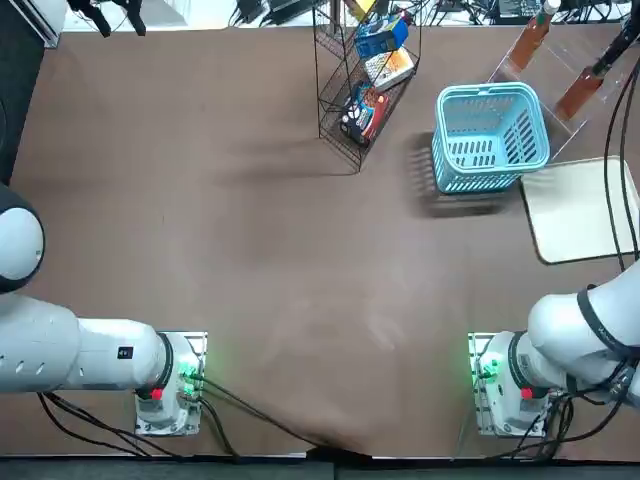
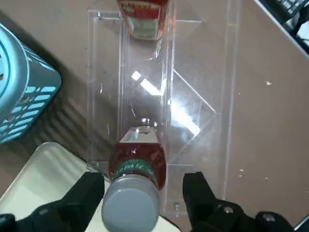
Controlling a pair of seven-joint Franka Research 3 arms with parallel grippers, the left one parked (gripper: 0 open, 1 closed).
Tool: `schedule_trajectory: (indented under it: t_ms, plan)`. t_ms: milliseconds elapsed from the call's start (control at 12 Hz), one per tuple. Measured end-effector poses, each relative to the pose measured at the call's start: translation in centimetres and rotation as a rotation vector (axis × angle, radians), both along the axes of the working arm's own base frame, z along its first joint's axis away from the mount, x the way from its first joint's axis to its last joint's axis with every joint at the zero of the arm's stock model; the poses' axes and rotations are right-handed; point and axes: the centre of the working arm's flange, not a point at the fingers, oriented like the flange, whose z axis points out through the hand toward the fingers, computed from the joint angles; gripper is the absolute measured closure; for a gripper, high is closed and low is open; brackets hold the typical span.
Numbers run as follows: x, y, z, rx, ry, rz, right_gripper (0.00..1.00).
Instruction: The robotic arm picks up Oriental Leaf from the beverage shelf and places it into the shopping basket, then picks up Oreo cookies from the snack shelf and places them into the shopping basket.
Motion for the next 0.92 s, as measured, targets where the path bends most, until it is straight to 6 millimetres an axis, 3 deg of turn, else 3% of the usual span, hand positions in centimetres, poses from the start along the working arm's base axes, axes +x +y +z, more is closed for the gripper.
schedule_trajectory:
  t_ms: [250,917]
  plan:
    - [-0.4,0.0,-1.8,0.003,0.007,-0.002,0.00]
    - [-0.8,0.2,-3.4,0.007,0.012,-0.004,0.00]
